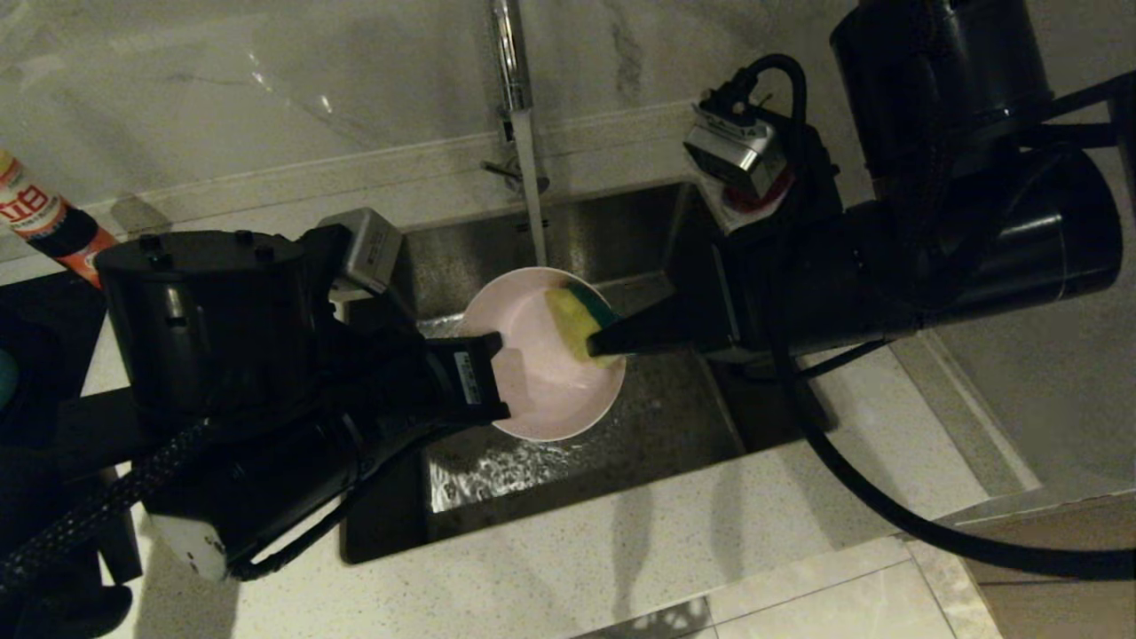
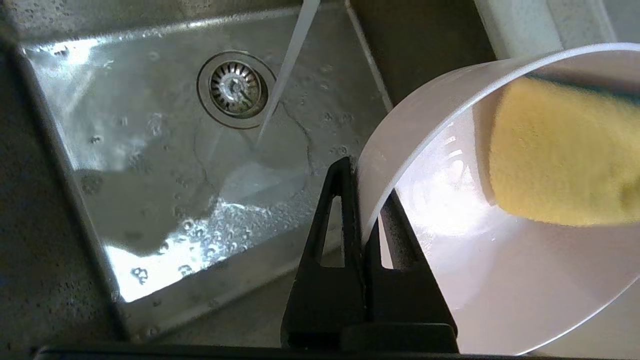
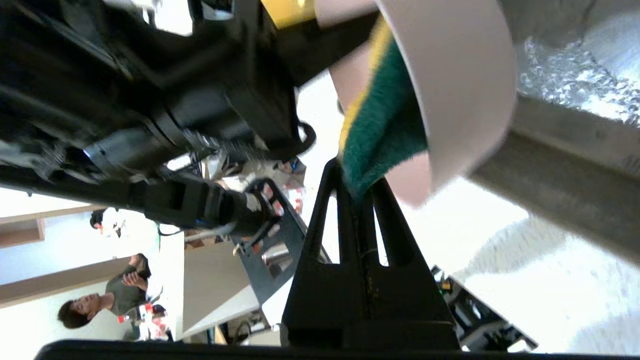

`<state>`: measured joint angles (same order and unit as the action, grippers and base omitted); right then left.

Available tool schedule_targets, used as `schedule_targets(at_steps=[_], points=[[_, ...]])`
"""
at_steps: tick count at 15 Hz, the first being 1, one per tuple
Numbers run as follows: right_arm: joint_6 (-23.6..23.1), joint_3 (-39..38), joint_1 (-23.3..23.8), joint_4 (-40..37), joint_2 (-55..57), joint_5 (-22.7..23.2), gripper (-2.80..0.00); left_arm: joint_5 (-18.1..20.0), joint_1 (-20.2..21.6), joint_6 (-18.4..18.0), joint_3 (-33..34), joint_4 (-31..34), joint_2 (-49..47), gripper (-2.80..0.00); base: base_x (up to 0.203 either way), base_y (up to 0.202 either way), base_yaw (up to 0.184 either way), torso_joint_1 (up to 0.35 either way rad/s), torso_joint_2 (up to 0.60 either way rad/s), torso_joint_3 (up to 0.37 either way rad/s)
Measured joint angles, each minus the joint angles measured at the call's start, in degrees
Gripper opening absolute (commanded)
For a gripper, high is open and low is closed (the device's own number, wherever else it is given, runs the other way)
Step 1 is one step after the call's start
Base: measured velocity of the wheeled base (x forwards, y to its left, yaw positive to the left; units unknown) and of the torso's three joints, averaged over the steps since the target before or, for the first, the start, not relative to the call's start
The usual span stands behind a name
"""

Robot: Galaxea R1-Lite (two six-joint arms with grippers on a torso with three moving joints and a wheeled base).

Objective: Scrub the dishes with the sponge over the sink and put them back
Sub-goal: Wipe the bowl

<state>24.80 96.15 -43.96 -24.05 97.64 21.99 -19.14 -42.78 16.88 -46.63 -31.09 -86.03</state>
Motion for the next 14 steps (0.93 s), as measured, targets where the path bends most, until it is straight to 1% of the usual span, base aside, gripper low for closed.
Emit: schedule_targets(at_steps=[2, 5, 9, 14], points=[[-0.1, -2.1, 0.0, 0.0, -0.9, -0.5, -2.80, -0.1, 0.1, -0.1, -0.4, 0.0, -0.2, -2.80, 0.000, 0.000, 0.000, 0.000, 0.00, 0.000], [-0.1, -3.5, -1.8, 0.1, -1.4, -1.1, -2.80, -0.1, 0.3, -0.1, -1.4, 0.0, -0.7, -2.80, 0.000, 0.000, 0.000, 0.000, 0.00, 0.000], [-0.1, -3.2, -5.2, 0.2, -1.0, -1.1, -2.80, 0.1, 0.8, -0.1, -3.1, 0.0, -1.1, -2.80, 0.000, 0.000, 0.000, 0.000, 0.00, 0.000], [0.0, -2.3, -7.5, 0.3, 1.1, -1.1, -2.80, 0.1, 1.1, 0.0, -4.3, 0.0, -1.8, -2.80, 0.000, 0.000, 0.000, 0.000, 0.00, 0.000]])
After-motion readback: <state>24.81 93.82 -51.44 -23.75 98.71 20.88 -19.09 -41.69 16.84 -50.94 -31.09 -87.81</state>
